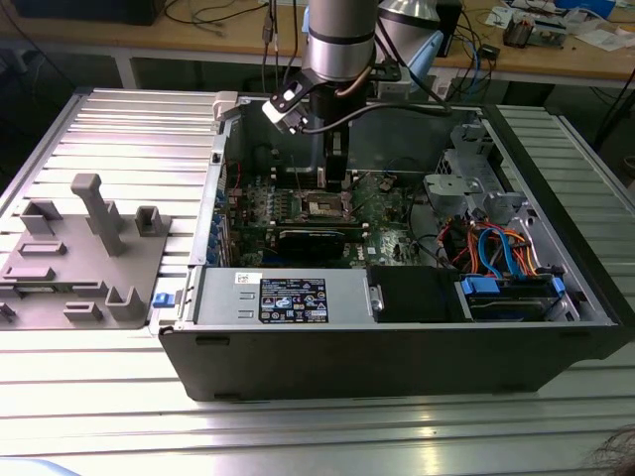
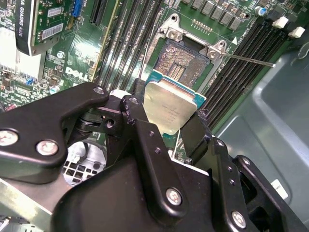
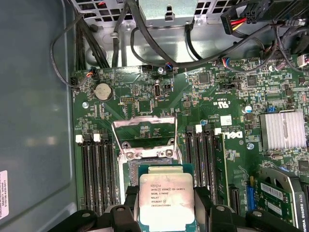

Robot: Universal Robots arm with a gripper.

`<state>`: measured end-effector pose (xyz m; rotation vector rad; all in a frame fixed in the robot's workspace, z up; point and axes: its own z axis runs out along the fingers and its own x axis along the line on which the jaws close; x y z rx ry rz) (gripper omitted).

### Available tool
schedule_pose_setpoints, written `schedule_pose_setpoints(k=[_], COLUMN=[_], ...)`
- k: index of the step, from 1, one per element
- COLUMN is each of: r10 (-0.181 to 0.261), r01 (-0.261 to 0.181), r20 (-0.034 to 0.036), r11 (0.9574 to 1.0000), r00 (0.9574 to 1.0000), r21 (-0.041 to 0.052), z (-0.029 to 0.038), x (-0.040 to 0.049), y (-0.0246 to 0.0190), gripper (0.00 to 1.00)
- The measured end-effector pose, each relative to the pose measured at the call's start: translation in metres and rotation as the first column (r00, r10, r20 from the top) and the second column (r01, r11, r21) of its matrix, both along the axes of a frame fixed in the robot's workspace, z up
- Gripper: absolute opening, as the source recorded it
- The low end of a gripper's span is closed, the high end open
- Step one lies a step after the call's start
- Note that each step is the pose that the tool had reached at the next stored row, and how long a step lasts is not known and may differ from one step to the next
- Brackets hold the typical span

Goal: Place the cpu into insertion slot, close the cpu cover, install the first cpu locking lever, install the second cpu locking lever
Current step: 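Place the cpu into insertion slot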

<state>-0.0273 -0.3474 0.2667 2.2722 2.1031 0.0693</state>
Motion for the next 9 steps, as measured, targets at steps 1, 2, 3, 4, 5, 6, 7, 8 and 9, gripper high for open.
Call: schedule_pose_setpoints(k=[1,2,3,4,5,6,7,8,9], r10=[0.0,0.0,0.0,0.0,0.0,0.0,0.0,0.0,0.0], r01=[0.0,0.0,0.0,0.0,0.0,0.0,0.0,0.0,0.0], r20=[0.0,0.0,0.0,0.0,0.0,0.0,0.0,0.0,0.0], r11=[1.0,1.0,1.0,1.0,1.0,1.0,1.0,1.0,1.0], r00=[1.0,1.0,1.0,1.0,1.0,1.0,1.0,1.0,1.0], r21=[0.0,0.0,0.0,0.0,0.0,0.0,0.0,0.0,0.0], z=[-0.0001,-0.0011,-0.0018,-0.0019,-0.0021,-0.0022,-0.0023,-0.0024,-0.0025], x=[0.0,0.0,0.0,0.0,0.0,0.0,0.0,0.0,0.0], y=[0.0,0.0,0.0,0.0,0.0,0.0,0.0,0.0,0.0], gripper=[0.54,0.54,0.54,0.54,0.54,0.54,0.54,0.54,0.54])
